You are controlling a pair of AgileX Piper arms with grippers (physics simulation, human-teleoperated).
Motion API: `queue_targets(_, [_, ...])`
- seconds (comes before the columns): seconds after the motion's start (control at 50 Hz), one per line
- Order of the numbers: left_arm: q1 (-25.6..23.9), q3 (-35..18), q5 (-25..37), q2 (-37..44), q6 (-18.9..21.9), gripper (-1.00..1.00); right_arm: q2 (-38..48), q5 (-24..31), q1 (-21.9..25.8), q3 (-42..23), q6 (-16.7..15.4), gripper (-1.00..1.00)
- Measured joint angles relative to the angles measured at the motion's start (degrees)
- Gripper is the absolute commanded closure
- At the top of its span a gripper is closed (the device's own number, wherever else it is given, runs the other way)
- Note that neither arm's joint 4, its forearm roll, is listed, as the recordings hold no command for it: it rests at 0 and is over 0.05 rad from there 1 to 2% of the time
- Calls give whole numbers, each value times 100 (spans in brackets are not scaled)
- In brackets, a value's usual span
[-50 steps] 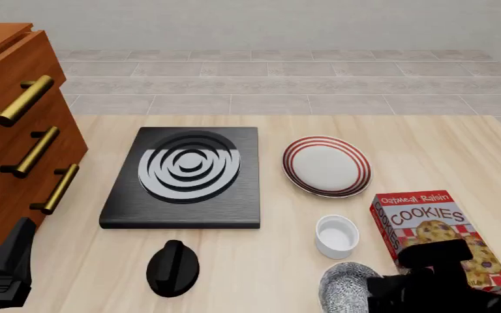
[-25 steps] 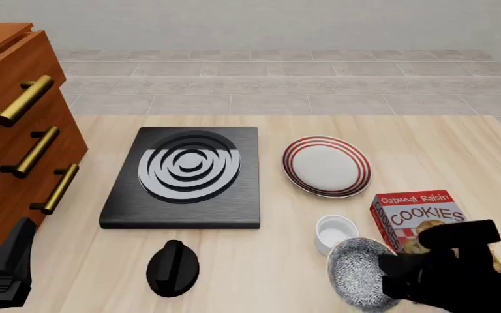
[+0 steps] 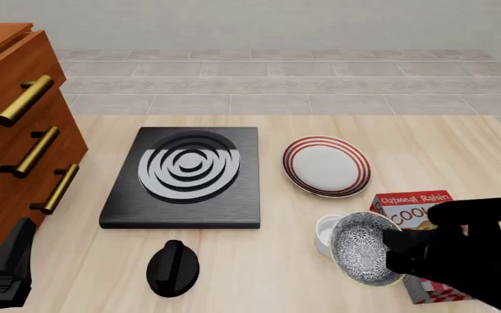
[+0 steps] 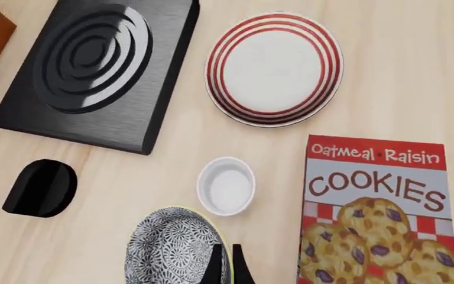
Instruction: Pick the akita bowl next to the ramekin and place it on the plate.
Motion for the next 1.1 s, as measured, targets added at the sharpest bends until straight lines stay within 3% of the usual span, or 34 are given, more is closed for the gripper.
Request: queue_targets(1.1, [0, 0, 0, 0, 0, -100, 1528, -981, -298, -1014, -303, 100])
